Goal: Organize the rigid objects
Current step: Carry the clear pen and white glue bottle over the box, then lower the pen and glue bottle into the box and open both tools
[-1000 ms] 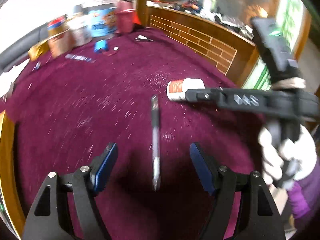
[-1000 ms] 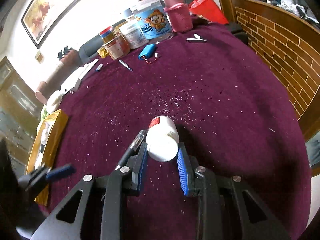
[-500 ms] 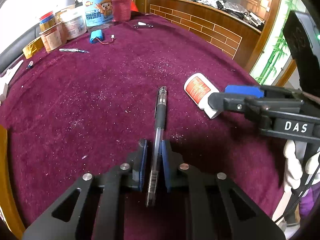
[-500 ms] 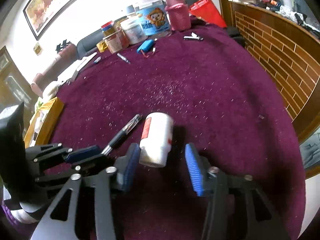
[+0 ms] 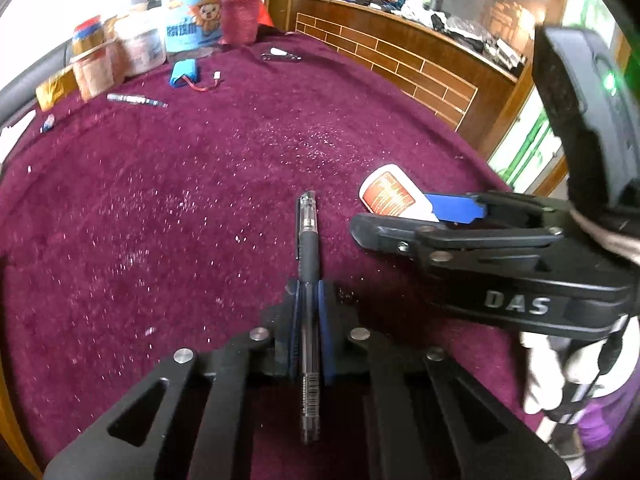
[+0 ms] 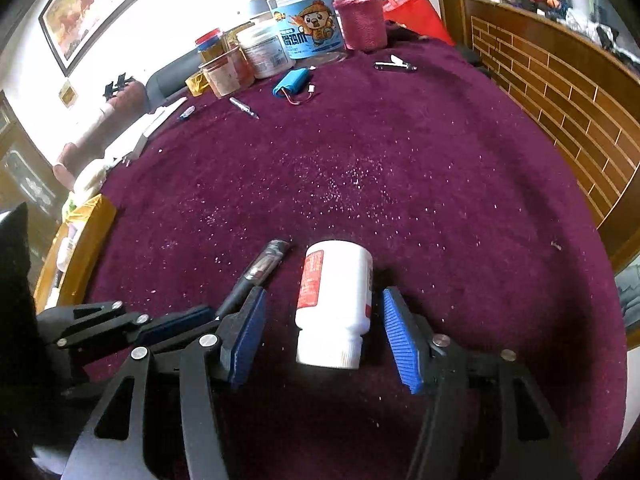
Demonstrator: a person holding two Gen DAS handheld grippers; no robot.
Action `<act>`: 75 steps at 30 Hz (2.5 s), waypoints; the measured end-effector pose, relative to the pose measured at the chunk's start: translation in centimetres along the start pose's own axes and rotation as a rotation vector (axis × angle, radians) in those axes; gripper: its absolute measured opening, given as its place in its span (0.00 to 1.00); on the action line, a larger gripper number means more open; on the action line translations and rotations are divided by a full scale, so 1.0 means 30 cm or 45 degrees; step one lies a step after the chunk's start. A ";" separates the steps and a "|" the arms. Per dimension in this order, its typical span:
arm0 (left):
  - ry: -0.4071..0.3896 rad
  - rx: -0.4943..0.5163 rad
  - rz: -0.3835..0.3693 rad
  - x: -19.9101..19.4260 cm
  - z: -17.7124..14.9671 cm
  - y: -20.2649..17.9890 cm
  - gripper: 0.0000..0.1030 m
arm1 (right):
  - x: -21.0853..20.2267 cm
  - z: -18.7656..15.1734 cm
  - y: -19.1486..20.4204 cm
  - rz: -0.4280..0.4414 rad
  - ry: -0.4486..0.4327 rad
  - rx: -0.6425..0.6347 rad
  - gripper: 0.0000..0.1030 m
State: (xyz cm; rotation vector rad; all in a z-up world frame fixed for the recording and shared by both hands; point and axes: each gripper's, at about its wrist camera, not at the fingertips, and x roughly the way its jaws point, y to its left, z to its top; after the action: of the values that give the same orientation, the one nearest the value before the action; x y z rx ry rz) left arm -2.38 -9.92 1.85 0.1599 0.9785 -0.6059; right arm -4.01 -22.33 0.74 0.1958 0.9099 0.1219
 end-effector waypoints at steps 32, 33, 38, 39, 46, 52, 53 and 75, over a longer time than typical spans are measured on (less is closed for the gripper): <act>-0.569 -0.639 -0.103 -0.758 -0.457 0.567 0.06 | -0.065 -0.057 0.677 0.407 0.055 -0.317 0.30; -0.581 -0.670 -0.084 -0.779 -0.490 0.597 0.06 | -0.053 -0.066 0.711 0.428 0.072 -0.332 0.30; -0.599 -0.815 -0.032 -0.822 -0.636 0.731 0.06 | 0.030 -0.139 0.913 0.497 0.174 -0.438 0.30; -0.595 -0.841 -0.033 -0.821 -0.659 0.752 0.06 | 0.042 -0.151 0.942 0.504 0.190 -0.454 0.30; -0.557 -0.947 -0.043 -0.788 -0.750 0.834 0.07 | 0.099 -0.211 1.102 0.434 0.209 -0.575 0.30; -0.559 -0.981 -0.080 -0.776 -0.777 0.852 0.07 | 0.062 -0.204 1.126 0.412 0.139 -0.603 0.30; -0.559 -0.982 -0.082 -0.777 -0.779 0.854 0.07 | 0.047 -0.207 1.141 0.404 0.117 -0.630 0.30; -0.401 -0.868 -0.038 -0.724 -0.777 0.803 0.13 | 0.151 -0.276 1.251 0.233 0.159 -0.802 0.30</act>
State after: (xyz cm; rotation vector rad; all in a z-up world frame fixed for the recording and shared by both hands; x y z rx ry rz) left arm -15.05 27.93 3.15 -0.5412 0.8320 -0.2848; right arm -8.66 16.09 0.55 -0.3189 0.9352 0.5859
